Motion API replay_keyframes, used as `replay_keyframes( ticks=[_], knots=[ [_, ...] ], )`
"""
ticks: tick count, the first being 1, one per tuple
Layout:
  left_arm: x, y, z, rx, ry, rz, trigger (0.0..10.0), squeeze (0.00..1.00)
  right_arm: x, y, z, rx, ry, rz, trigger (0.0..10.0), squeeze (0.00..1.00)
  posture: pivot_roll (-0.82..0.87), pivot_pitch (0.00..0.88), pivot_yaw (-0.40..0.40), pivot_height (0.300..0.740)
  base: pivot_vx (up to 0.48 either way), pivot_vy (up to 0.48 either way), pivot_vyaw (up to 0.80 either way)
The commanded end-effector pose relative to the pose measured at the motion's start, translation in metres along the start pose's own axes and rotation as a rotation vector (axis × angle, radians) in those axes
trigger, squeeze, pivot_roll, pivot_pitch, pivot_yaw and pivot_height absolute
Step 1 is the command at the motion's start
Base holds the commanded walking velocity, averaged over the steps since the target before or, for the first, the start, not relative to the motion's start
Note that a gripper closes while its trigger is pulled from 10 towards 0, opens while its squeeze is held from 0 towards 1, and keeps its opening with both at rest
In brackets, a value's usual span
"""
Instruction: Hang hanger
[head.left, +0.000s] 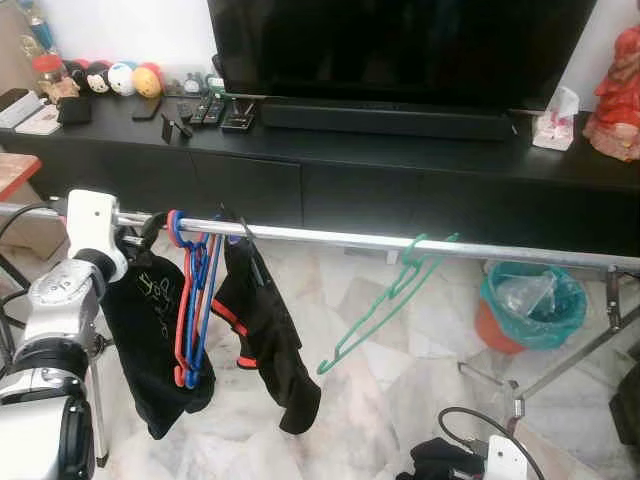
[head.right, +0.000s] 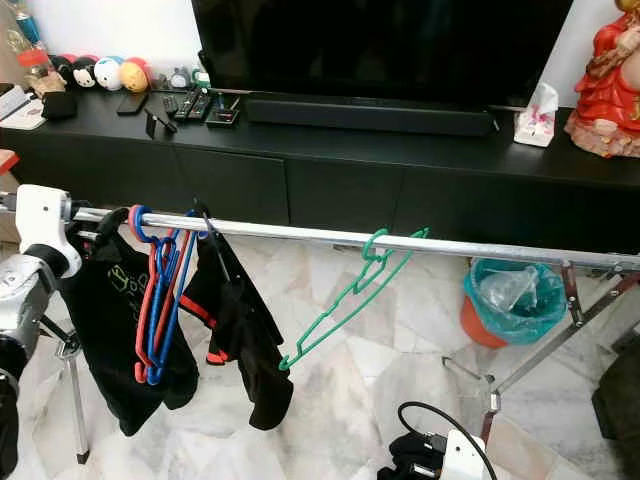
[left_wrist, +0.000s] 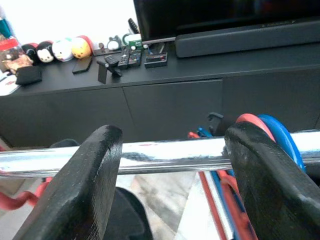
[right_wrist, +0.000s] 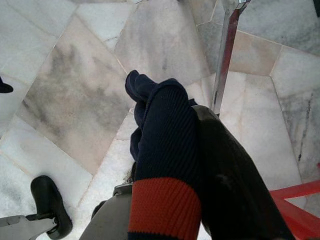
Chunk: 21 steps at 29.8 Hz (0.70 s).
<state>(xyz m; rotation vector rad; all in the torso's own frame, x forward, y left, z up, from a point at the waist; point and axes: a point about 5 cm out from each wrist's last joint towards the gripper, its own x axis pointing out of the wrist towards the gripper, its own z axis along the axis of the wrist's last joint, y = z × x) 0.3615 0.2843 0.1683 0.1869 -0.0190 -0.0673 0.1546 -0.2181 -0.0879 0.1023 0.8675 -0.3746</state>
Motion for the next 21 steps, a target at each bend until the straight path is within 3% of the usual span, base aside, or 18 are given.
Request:
replay_keyframes(
  ticks=[1, 21],
  knots=[
    [0.003, -0.006, 0.003, 0.021, -0.006, -0.033, 10.0, 0.00, -0.001, 0.001, -0.002, 0.005, 0.002, -0.002, 10.0, 0.00, 0.04, 0.050, 0.029, 0.740, 0.000, 0.000, 0.00],
    [0.004, -0.017, 0.003, 0.015, -0.021, -0.047, 10.0, 0.00, -0.001, 0.002, -0.002, 0.004, 0.000, 0.002, 10.0, 0.00, 0.04, 0.043, 0.030, 0.740, 0.000, 0.000, 0.00]
  ],
)
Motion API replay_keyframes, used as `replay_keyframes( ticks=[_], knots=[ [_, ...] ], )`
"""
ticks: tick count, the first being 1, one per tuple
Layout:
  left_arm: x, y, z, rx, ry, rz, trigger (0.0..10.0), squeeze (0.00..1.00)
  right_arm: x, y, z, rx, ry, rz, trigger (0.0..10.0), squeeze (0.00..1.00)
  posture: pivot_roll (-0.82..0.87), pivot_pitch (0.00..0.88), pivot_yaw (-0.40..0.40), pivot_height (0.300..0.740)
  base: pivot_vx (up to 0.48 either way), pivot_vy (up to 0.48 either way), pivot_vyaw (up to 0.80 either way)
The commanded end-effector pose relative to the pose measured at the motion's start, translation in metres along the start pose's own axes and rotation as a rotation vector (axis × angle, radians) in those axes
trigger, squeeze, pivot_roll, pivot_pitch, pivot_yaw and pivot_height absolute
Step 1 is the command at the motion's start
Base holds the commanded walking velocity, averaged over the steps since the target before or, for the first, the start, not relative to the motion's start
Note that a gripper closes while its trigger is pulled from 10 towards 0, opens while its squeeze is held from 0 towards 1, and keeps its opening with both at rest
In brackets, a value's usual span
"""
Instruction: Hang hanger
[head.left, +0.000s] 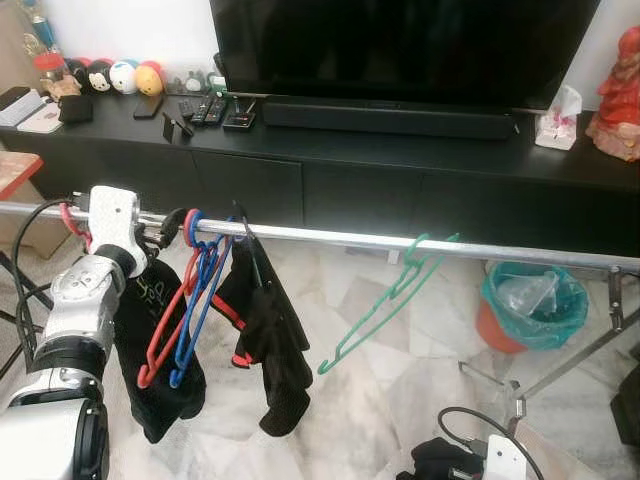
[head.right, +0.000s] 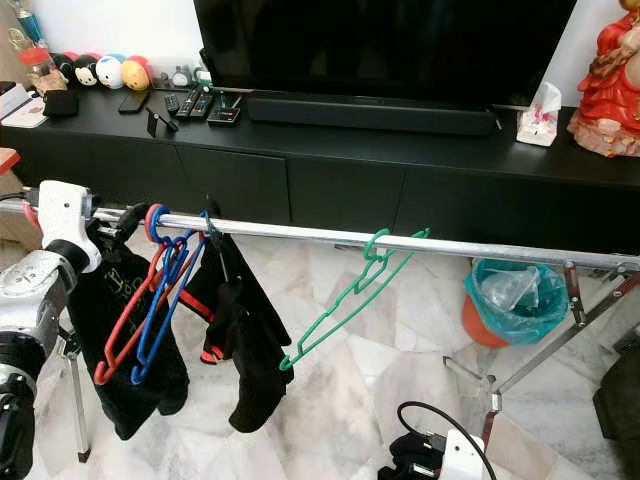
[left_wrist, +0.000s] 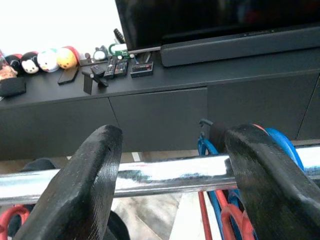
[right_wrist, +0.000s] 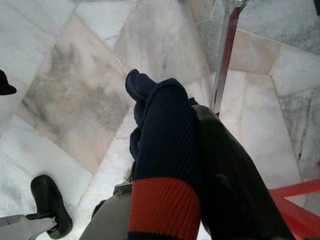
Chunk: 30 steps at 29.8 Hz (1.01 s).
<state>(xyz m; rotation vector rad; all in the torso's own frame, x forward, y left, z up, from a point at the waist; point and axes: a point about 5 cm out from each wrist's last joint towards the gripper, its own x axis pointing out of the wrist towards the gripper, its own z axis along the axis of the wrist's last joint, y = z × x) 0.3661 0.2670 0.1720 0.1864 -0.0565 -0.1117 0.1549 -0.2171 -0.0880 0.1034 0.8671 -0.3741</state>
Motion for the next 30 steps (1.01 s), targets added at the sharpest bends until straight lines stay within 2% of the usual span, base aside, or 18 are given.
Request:
replay_keyframes(
  ticks=[1, 4, 6, 10, 20, 22, 30],
  knots=[
    [-0.002, 0.000, -0.004, 0.024, 0.020, 0.004, 10.0, 0.00, -0.001, 0.001, -0.002, 0.003, 0.000, 0.001, 10.0, 0.00, 0.04, 0.043, 0.029, 0.740, 0.000, 0.000, 0.00],
    [-0.003, 0.005, -0.001, 0.038, 0.012, 0.035, 10.0, 0.00, -0.001, 0.001, -0.002, 0.003, 0.001, 0.001, 10.0, 0.00, 0.05, 0.043, 0.028, 0.740, 0.000, 0.000, 0.00],
    [-0.003, 0.014, 0.006, 0.051, -0.010, 0.096, 10.0, 0.00, -0.001, 0.002, -0.002, 0.002, 0.002, 0.002, 10.0, 0.00, 0.05, 0.043, 0.028, 0.740, 0.000, 0.000, 0.00],
    [-0.002, 0.017, 0.011, 0.049, -0.035, 0.126, 10.0, 0.00, -0.001, 0.002, -0.002, 0.001, 0.003, 0.003, 10.0, 0.00, 0.05, 0.044, 0.028, 0.740, 0.000, 0.000, 0.00],
    [-0.001, 0.006, 0.007, 0.031, -0.026, 0.061, 10.0, 0.00, -0.001, 0.001, -0.003, 0.003, 0.005, 0.000, 10.0, 0.00, 0.05, 0.045, 0.028, 0.740, 0.000, 0.000, 0.00],
    [-0.002, 0.002, 0.006, 0.020, -0.032, 0.019, 10.0, 0.00, -0.001, 0.001, -0.003, 0.003, 0.006, 0.000, 10.0, 0.00, 0.05, 0.045, 0.028, 0.740, 0.000, 0.000, 0.00],
    [-0.004, 0.003, 0.003, 0.026, -0.016, 0.022, 10.0, 0.00, -0.001, 0.001, -0.003, 0.004, 0.005, 0.001, 10.0, 0.00, 0.05, 0.047, 0.031, 0.740, 0.000, 0.000, 0.00]
  ],
)
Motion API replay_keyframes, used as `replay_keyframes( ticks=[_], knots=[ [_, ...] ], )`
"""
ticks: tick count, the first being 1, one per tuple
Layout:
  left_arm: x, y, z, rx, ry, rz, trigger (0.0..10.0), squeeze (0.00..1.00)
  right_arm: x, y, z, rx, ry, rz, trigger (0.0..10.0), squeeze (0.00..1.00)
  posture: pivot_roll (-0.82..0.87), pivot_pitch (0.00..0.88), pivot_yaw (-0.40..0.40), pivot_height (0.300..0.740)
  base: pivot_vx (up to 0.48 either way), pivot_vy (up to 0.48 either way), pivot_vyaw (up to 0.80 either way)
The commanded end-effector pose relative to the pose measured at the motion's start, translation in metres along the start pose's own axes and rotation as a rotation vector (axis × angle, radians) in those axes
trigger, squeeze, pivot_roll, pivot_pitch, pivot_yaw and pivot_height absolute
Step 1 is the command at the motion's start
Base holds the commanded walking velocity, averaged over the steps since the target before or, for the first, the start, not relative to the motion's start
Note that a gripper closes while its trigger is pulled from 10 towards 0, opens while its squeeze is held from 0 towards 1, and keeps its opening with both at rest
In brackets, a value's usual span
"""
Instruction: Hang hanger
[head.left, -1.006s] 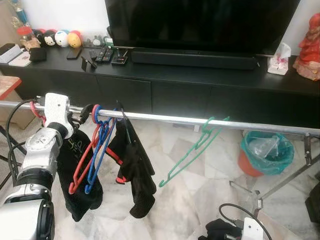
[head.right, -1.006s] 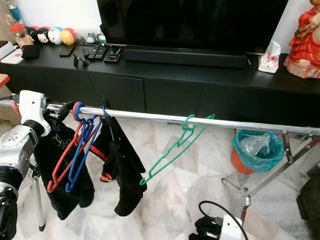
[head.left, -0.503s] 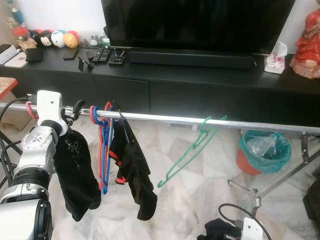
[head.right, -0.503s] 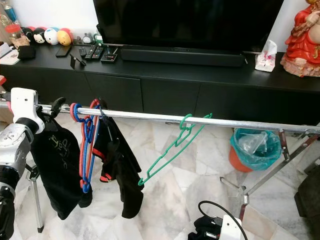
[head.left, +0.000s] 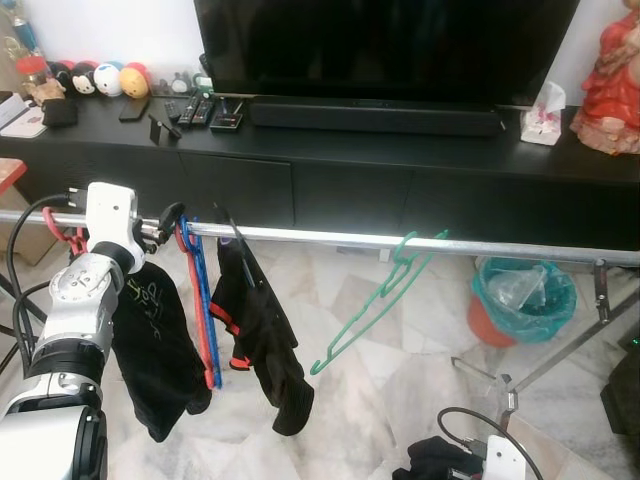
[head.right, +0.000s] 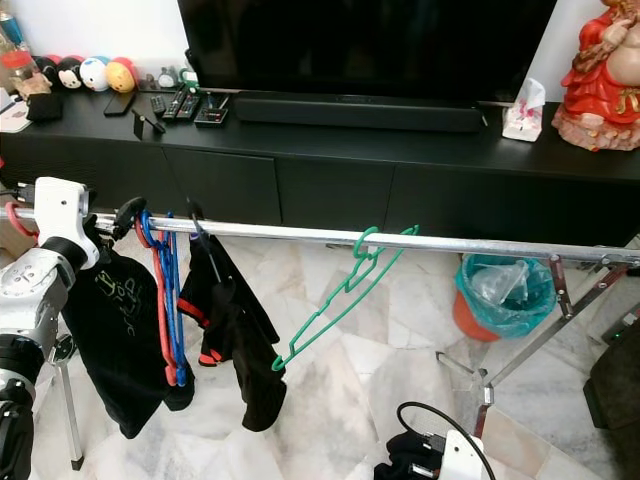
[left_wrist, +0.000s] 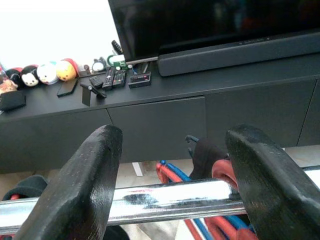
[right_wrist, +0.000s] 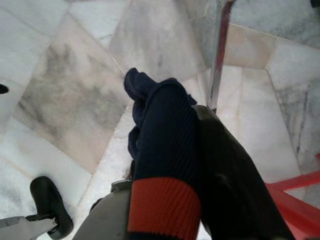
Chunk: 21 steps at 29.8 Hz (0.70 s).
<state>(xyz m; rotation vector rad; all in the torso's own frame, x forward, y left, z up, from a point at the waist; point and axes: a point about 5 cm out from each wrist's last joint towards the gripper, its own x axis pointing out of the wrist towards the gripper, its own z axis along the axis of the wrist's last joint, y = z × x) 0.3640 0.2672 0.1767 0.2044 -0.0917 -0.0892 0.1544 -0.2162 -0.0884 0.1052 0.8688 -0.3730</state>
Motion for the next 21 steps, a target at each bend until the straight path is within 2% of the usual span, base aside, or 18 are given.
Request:
replay_keyframes(
  ticks=[1, 12, 21],
  knots=[
    [-0.0020, 0.0023, -0.0017, 0.006, 0.016, -0.003, 10.0, 0.00, -0.0007, 0.0010, -0.0018, 0.003, 0.002, 0.000, 10.0, 0.00, 0.05, 0.047, 0.032, 0.740, 0.000, 0.000, 0.00],
    [-0.0032, 0.0037, -0.0039, 0.016, 0.034, 0.011, 10.0, 0.00, -0.0007, 0.0019, -0.0019, 0.005, 0.003, 0.001, 10.0, 0.00, 0.05, 0.047, 0.035, 0.740, 0.000, 0.000, 0.00],
    [-0.0045, 0.0110, -0.0056, 0.070, 0.064, 0.074, 10.0, 0.00, -0.0008, 0.0013, -0.0022, 0.003, 0.003, 0.001, 10.0, 0.00, 0.05, 0.047, 0.033, 0.740, 0.000, 0.000, 0.00]
  ],
)
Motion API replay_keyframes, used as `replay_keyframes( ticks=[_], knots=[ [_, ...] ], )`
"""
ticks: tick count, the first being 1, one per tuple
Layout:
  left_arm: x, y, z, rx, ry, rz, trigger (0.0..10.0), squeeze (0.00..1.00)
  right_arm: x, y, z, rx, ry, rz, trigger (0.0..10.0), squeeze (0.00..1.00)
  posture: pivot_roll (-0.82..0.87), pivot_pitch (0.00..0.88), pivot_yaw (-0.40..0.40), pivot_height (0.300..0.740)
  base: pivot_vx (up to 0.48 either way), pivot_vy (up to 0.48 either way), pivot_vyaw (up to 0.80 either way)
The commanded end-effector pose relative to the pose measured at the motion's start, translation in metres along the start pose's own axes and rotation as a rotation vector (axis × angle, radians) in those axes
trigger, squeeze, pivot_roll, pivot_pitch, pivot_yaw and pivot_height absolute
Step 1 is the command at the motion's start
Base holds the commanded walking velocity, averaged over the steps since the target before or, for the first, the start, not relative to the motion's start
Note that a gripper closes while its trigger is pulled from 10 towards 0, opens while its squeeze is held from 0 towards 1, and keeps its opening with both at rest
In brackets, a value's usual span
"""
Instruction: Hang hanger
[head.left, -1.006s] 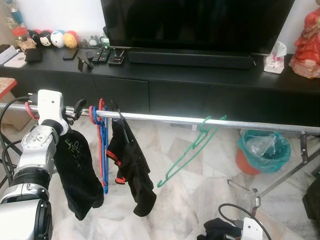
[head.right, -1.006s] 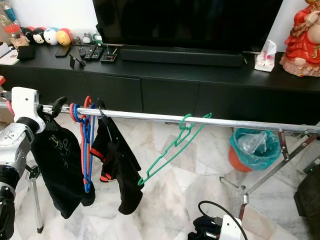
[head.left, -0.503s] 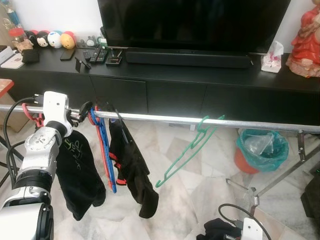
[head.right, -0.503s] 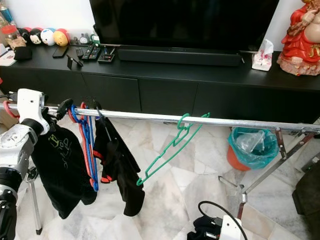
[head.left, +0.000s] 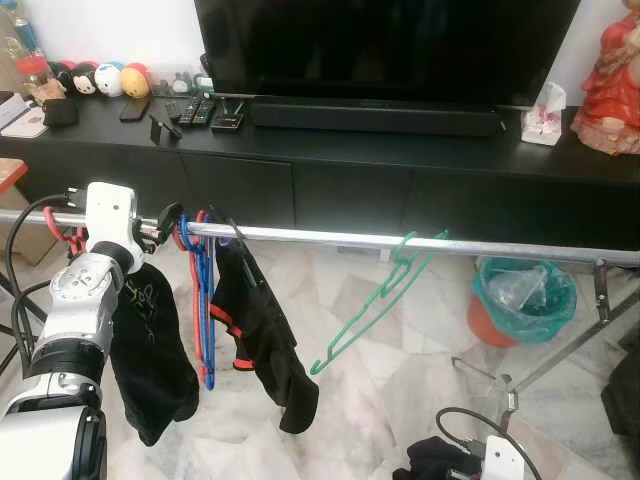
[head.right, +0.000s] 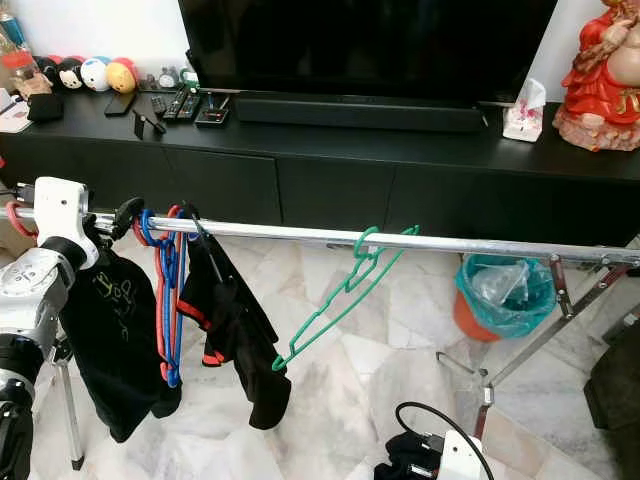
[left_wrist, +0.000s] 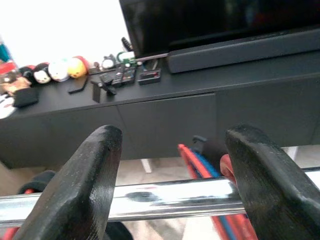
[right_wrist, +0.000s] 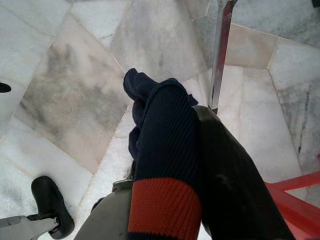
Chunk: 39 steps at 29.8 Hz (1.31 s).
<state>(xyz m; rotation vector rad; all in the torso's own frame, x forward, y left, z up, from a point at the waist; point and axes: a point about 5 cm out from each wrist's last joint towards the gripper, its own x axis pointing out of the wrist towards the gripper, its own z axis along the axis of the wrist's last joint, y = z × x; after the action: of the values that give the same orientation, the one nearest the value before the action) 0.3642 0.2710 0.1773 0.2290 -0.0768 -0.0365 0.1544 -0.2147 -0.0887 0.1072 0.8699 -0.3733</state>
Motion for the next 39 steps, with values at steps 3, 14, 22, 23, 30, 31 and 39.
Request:
replay_keyframes(
  ticks=[3, 14, 22, 23, 30, 31, 39],
  knots=[
    [-0.004, 0.010, -0.006, 0.076, 0.057, 0.051, 10.0, 0.00, -0.001, 0.000, -0.001, 0.001, 0.002, 0.000, 10.0, 0.00, 0.05, 0.047, 0.031, 0.740, 0.000, 0.000, 0.00],
    [-0.006, 0.017, -0.010, 0.145, 0.102, 0.099, 10.0, 0.00, -0.001, 0.000, -0.002, 0.000, 0.004, 0.001, 10.0, 0.00, 0.05, 0.048, 0.031, 0.740, 0.000, 0.000, 0.00],
    [-0.010, 0.022, -0.019, 0.301, 0.176, 0.122, 10.0, 0.00, -0.001, 0.000, -0.002, -0.001, 0.006, 0.002, 10.0, 0.00, 0.05, 0.048, 0.030, 0.740, 0.000, 0.000, 0.00],
    [-0.010, 0.023, -0.020, 0.307, 0.183, 0.131, 10.0, 0.00, -0.001, 0.000, -0.002, 0.000, 0.007, 0.002, 10.0, 0.00, 0.05, 0.048, 0.030, 0.740, 0.000, 0.000, 0.00],
    [-0.013, 0.028, -0.025, 0.365, 0.228, 0.162, 10.0, 0.00, 0.000, 0.000, -0.002, -0.001, 0.006, 0.003, 10.0, 0.00, 0.05, 0.049, 0.030, 0.740, 0.000, 0.000, 0.00],
    [-0.013, 0.028, -0.025, 0.370, 0.231, 0.164, 10.0, 0.00, 0.000, 0.000, -0.002, -0.001, 0.006, 0.003, 10.0, 0.00, 0.05, 0.049, 0.030, 0.740, 0.000, 0.000, 0.00],
    [-0.017, 0.037, -0.030, 0.414, 0.275, 0.218, 10.0, 0.00, -0.001, 0.001, -0.002, -0.002, 0.006, 0.005, 10.0, 0.00, 0.06, 0.049, 0.029, 0.740, 0.000, 0.000, 0.00]
  ],
)
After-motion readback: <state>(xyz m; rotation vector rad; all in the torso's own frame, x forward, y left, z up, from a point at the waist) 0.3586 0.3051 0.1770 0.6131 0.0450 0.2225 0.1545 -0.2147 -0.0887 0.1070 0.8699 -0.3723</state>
